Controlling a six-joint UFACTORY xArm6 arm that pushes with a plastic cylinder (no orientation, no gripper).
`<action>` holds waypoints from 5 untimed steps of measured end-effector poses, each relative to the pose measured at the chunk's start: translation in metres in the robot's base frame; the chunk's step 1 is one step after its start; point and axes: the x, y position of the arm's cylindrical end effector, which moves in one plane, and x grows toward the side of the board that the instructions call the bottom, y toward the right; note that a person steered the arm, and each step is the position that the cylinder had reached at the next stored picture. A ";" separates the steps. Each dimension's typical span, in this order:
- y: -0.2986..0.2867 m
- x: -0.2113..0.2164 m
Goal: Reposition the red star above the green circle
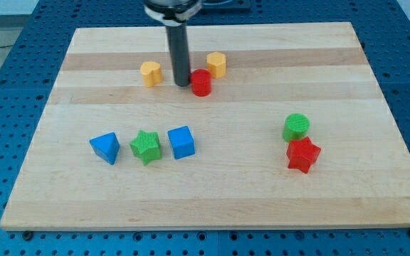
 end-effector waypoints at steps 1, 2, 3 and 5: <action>0.028 0.010; 0.059 0.022; 0.083 0.030; 0.108 0.045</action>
